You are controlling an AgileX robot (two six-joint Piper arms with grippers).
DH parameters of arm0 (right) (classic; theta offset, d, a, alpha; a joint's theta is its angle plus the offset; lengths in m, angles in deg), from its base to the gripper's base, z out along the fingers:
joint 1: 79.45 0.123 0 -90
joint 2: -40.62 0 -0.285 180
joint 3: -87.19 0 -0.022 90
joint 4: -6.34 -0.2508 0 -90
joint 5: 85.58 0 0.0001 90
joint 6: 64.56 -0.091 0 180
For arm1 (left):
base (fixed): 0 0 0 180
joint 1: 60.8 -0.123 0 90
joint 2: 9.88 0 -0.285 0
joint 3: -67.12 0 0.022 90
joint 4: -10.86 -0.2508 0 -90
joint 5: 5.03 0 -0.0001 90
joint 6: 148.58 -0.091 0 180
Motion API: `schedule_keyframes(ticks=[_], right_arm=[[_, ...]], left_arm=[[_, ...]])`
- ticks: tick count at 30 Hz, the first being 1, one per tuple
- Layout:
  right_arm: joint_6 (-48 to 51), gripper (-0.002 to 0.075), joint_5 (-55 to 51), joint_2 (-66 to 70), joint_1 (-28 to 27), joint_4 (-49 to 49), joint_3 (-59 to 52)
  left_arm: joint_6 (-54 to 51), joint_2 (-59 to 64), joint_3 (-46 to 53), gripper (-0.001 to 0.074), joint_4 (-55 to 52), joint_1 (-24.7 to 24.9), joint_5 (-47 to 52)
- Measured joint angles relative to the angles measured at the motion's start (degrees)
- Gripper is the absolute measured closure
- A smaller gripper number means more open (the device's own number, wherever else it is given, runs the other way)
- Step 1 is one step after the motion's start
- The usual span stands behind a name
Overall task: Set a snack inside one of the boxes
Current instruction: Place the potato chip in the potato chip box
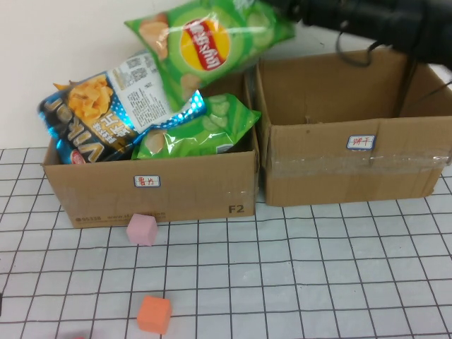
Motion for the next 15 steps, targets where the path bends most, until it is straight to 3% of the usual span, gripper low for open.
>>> schedule_keyframes(ticks=[9, 15], right_arm=[[1.3, 0.0711, -2.09, 11.28, 1.07, -0.23, 5.15], [3.66, 0.0529, -4.18, 11.27, 1.07, -0.35, 5.43]], left_arm=[[1.2, 0.0, 0.0, 0.0736, 0.9, 0.0, -0.81], [1.3, 0.0, 0.0, 0.0736, 1.28, 0.0, -1.43]])
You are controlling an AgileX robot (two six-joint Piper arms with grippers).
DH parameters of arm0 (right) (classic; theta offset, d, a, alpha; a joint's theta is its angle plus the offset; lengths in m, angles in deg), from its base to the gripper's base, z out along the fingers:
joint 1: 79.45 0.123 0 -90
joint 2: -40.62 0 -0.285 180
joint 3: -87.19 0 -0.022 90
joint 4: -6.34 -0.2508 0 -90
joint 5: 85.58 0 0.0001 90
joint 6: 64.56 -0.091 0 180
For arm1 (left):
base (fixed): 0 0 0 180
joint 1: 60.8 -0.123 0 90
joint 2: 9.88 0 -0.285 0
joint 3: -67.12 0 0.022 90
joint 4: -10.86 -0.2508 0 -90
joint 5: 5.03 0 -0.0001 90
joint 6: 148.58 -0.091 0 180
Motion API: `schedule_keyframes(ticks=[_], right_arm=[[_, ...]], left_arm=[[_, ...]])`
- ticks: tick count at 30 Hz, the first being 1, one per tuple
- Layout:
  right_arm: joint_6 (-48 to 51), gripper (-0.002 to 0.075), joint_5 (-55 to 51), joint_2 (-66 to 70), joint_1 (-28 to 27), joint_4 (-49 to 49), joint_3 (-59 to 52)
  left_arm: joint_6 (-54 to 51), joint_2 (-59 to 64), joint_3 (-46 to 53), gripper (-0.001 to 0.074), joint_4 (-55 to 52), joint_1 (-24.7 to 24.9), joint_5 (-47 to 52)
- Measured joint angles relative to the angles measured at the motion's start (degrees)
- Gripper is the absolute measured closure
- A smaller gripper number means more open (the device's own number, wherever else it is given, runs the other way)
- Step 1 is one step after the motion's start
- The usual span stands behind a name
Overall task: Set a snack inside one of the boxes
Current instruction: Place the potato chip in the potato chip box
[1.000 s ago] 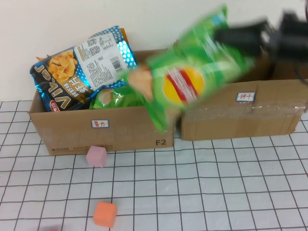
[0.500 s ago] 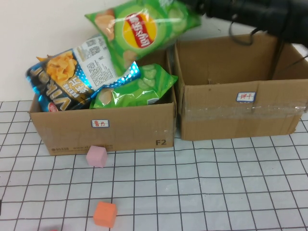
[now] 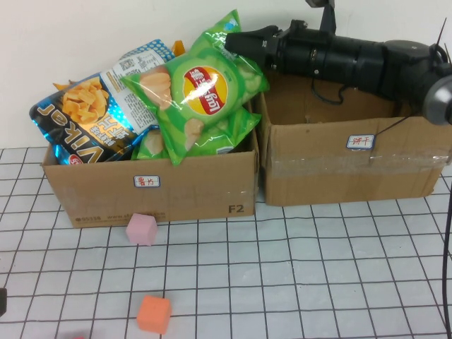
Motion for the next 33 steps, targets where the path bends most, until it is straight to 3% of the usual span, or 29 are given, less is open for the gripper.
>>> schedule_keyframes(ticks=[8, 15, 23, 33], right_arm=[[0.13, 0.027, -0.48, 0.0, 0.0, 0.26, 0.0], [0.13, 0.0242, -0.57, 0.0, 0.0, 0.36, 0.0], [0.43, 0.0272, -1.23, 0.0, -0.11, 2.28, 0.0], [1.77, 0.0189, -2.38, 0.0, -1.84, 0.97, 0.0]], left_arm=[[0.0, 0.0, 0.0, 0.0736, 0.0, 0.0, -0.24], [0.12, 0.0, 0.0, 0.0736, 0.0, 0.0, -0.11], [0.12, 0.0, 0.0, 0.0736, 0.0, 0.0, 0.12], [0.12, 0.0, 0.0, 0.0736, 0.0, 0.0, 0.12]])
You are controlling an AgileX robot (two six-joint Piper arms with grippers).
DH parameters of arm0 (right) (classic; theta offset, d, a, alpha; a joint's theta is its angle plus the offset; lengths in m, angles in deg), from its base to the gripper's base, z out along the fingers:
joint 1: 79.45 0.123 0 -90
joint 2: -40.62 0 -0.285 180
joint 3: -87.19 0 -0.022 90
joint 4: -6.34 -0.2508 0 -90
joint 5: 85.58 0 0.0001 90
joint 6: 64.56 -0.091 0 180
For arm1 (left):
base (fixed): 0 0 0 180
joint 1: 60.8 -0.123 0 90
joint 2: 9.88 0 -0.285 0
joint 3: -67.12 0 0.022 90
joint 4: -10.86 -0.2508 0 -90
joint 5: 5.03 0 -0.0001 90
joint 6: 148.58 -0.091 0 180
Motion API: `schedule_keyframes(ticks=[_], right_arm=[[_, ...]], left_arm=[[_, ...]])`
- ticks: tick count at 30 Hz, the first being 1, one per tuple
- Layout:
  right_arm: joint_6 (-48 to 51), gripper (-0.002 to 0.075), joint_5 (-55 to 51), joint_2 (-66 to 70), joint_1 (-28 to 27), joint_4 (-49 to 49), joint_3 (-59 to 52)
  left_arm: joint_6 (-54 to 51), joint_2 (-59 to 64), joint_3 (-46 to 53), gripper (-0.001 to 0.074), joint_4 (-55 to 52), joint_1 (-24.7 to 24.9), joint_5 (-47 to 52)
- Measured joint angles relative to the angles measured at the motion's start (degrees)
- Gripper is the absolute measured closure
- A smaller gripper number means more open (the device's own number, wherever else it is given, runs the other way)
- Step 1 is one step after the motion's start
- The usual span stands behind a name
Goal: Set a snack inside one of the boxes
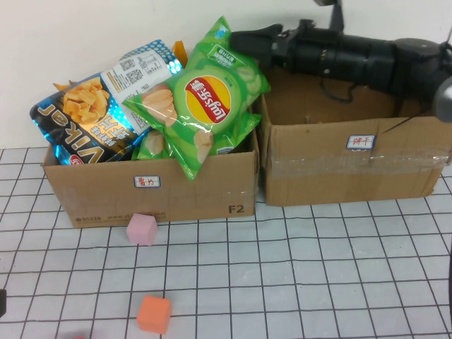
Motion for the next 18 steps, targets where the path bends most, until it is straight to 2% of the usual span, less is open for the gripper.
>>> schedule_keyframes(ticks=[6, 9, 11, 15, 18], right_arm=[[-0.11, 0.02, -3.82, -1.68, -4.46, -0.11, 0.0], [-0.11, 0.0261, -8.05, -3.91, -7.0, -0.11, 0.0], [-0.11, 0.0351, -11.31, -5.91, -8.53, -0.11, 0.0], [-0.11, 0.0599, -16.92, -9.88, -11.14, -0.11, 0.14], [-0.11, 0.0684, -19.49, -13.36, -12.69, 1.02, 0.19]], left_arm=[[0.0, 0.0, 0.0, 0.0736, 0.0, 0.0, 0.0], [0.0, 0.0, 0.0, 0.0736, 0.03, 0.0, -0.13], [0.0, 0.0, 0.0, 0.0736, 0.4, 0.0, -0.63], [0.0, 0.0, 0.0, 0.0736, 2.69, 0.0, -1.47], [0.0, 0.0, 0.0, 0.0736, 3.54, 0.0, -2.17]])
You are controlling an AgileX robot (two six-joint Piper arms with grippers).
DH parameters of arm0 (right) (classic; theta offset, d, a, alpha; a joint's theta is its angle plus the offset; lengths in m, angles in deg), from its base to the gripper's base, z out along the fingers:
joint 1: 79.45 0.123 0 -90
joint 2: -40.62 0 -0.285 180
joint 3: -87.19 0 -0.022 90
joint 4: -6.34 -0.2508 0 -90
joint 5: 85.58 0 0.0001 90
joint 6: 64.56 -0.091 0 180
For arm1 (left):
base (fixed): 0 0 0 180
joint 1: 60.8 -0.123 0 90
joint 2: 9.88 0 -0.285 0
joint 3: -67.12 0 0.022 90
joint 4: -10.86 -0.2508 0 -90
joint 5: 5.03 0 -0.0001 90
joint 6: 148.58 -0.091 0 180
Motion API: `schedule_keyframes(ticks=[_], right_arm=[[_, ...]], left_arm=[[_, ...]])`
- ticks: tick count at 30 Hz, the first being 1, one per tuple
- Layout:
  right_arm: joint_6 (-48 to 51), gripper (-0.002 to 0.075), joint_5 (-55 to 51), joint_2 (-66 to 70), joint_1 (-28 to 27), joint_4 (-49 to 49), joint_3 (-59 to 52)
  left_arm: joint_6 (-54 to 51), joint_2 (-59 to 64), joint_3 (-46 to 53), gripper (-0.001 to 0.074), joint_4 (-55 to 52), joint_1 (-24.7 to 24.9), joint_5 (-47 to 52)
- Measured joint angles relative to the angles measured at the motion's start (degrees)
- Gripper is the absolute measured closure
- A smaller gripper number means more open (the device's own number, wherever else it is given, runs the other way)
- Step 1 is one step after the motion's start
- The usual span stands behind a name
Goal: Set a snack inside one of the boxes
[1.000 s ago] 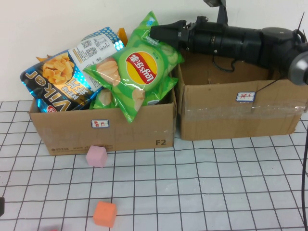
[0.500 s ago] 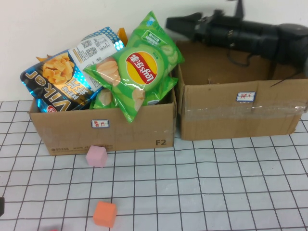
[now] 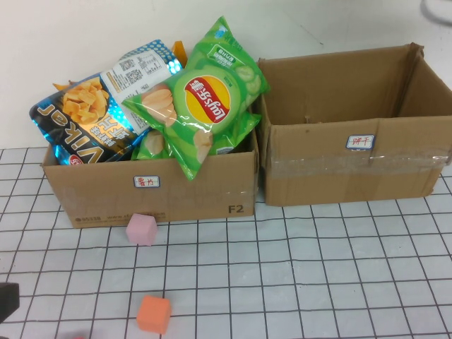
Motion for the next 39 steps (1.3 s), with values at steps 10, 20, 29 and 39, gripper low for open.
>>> schedule_keyframes(ticks=[10, 20, 29, 39], right_arm=[[-9.74, 0.0717, -1.64, -16.59, 0.14, 44.77, 0.09], [-17.76, 0.0719, -1.64, -29.97, -0.05, 69.38, -4.94], [-13.53, 0.0719, 6.14, -45.67, -0.05, 68.47, -30.19], [-5.94, 0.0719, 19.03, -65.84, -0.05, 62.18, -59.24]], left_arm=[[-0.35, 0.0, 0.0, 0.0736, -1.92, 0.0, -1.08], [1.48, 0.0, 0.0, 0.0736, -15.72, 0.0, -5.93], [11.18, -1.67, 0.0, 0.0736, -25.33, 0.0, -9.81], [17.11, -8.25, 4.83, 0.0736, -29.58, 0.0, -13.73]])
